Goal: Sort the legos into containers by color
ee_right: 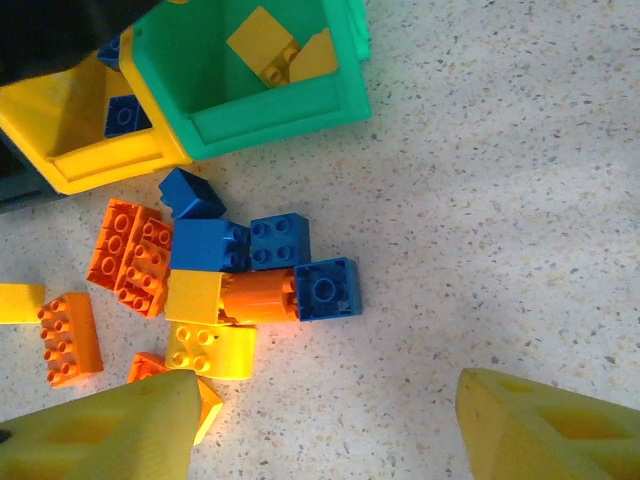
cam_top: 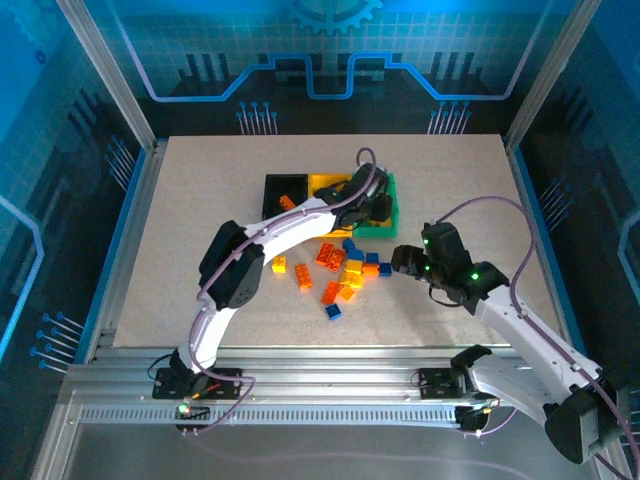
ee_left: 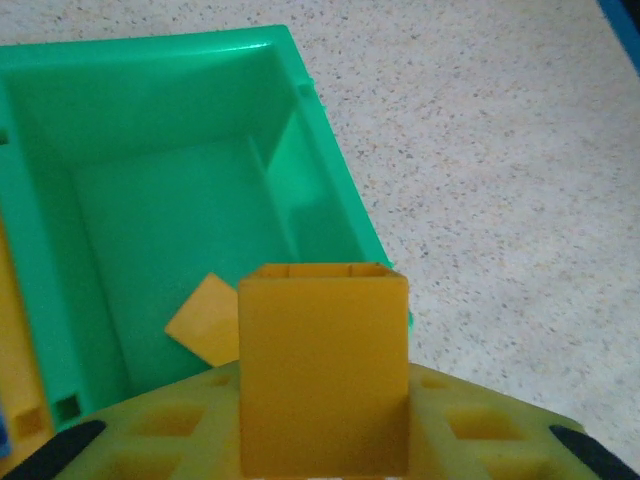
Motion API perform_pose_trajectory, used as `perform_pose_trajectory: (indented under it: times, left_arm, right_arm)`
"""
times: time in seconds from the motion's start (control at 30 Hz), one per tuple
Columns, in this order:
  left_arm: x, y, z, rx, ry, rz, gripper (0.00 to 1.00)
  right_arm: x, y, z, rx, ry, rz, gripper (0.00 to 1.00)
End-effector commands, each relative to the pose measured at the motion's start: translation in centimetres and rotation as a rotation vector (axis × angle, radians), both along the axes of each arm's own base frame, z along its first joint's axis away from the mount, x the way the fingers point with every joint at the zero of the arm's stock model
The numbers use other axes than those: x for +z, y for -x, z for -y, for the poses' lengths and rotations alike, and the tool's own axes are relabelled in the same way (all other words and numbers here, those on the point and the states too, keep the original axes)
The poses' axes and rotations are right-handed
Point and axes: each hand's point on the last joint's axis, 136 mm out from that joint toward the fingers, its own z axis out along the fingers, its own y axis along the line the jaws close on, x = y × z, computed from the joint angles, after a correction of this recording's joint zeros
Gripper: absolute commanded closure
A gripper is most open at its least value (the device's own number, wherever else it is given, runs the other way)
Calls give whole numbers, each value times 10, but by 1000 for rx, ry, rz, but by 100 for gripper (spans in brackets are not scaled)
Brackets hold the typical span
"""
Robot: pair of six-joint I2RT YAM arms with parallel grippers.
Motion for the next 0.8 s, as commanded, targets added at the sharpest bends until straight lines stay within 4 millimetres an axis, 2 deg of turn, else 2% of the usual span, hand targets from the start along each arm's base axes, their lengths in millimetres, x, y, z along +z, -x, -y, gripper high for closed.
perform_pose_trajectory:
  times: [0.0,0.07,0.13,0.37,0.47,0.67,0.77]
  left_arm:
    - [-4,-6,8,-17,-4,-29,58]
    - [-10,-8,12,-14,0,-45,52]
    - [-6,-9,15,-16,26,-48,44]
    - [45,-2,18,-29,130,9,23]
    - [67,12,12,-35,181,33,2]
    - [100,55,-18,-28,315,59,1]
    - [97,83,-40,-28,341,43,1]
  right_arm:
    - [-5,6,6,-22,-4,-23,30]
    - [-3,6,7,-27,-5,-19,30]
    - [-3,6,7,-27,-4,-19,30]
    - [-1,4,7,-33,-19,-12,30]
    - [-2,3,7,-37,-14,-12,30]
    - [-4,2,5,-33,-24,-16,29]
    - [-6,0,1,-23,-35,-21,29]
